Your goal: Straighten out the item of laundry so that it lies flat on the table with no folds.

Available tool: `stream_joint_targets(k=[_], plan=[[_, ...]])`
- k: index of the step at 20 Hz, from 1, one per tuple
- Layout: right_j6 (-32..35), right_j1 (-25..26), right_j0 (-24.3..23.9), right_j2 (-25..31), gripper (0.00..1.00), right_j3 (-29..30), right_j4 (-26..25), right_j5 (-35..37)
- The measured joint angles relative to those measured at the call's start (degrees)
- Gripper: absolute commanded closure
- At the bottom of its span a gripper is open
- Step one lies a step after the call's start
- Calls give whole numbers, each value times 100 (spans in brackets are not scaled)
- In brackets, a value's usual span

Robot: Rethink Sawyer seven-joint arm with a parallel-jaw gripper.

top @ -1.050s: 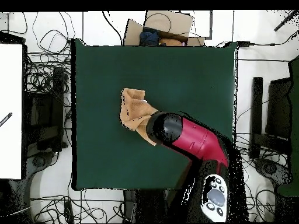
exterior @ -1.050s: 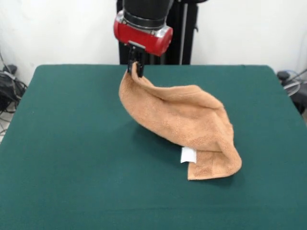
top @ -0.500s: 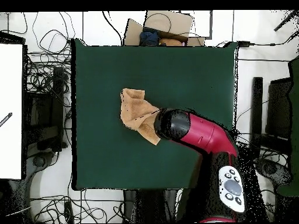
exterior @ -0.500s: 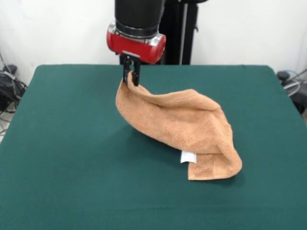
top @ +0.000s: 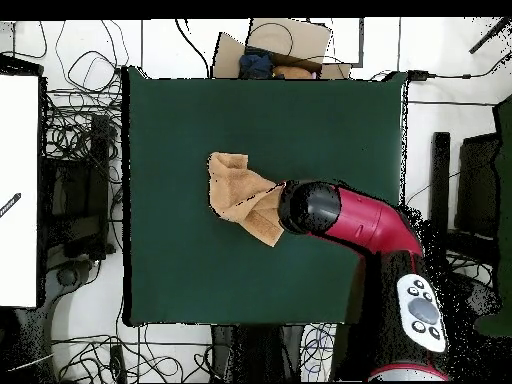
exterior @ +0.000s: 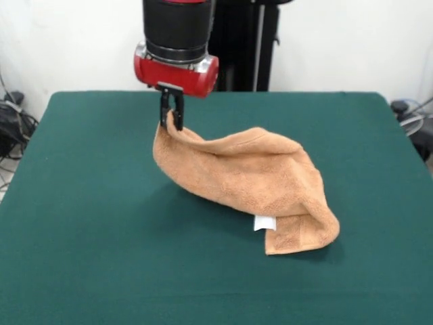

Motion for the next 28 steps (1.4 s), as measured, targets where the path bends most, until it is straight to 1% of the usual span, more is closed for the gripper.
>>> stream_joint_targets(k=[8, 16, 23, 28], plan=[[0, 14, -295, 347, 100, -210, -279, 237], [0, 56, -640, 773, 100, -555, -562, 610], [0, 210, -881, 1066, 100, -924, -784, 864], [0, 286, -1014, 1246, 100, -1046, -940, 945]])
